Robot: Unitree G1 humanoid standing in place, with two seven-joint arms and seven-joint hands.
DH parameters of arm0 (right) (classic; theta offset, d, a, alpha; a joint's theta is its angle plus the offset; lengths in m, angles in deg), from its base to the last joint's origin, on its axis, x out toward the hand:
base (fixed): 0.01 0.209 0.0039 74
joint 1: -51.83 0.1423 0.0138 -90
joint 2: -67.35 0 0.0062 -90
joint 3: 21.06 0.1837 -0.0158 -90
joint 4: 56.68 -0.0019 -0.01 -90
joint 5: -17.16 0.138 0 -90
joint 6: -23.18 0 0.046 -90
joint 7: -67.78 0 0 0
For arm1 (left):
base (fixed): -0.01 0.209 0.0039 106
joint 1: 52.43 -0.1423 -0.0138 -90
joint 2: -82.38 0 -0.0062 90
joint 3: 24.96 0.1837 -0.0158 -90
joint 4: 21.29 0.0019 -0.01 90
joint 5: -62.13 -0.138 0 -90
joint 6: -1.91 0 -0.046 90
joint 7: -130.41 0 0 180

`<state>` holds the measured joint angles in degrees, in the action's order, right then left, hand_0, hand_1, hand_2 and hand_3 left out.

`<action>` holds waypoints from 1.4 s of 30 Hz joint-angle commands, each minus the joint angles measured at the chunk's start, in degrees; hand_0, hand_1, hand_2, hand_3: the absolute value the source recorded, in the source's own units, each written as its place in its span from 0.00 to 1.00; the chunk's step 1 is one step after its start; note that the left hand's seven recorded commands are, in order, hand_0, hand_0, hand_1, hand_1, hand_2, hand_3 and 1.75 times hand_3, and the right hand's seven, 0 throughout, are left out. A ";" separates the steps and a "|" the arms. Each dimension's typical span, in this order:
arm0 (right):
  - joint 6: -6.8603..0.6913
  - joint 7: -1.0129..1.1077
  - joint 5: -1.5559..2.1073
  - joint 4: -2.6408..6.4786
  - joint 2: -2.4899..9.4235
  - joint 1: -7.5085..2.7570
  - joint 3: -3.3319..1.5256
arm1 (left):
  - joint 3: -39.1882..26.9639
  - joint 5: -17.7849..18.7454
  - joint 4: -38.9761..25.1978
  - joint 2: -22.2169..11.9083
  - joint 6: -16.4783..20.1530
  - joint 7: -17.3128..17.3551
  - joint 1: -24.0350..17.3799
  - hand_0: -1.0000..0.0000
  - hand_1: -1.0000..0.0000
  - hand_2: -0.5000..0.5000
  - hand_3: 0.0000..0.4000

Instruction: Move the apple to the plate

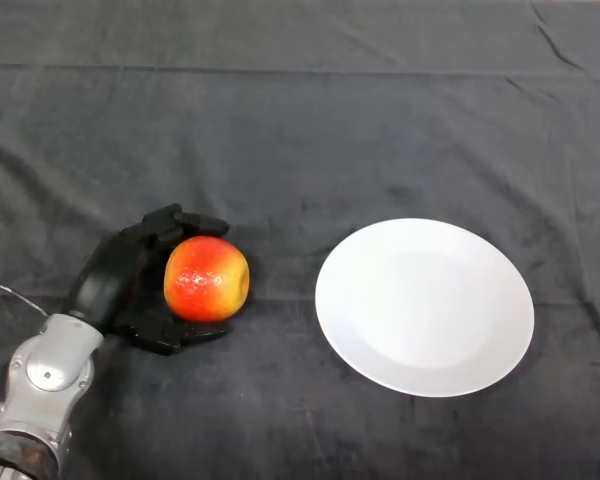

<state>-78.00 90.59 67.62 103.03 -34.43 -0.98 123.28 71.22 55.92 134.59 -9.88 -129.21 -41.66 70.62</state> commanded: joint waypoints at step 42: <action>0.45 -0.06 1.04 -0.24 -1.13 0.60 0.16 | 18.13 -0.88 -1.04 12.44 -12.36 -11.32 14.56 0.00 0.00 0.50 1.00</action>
<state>-78.00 90.57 67.62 103.03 -34.45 -0.98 123.29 89.45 55.98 134.48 2.23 -140.49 -52.65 81.66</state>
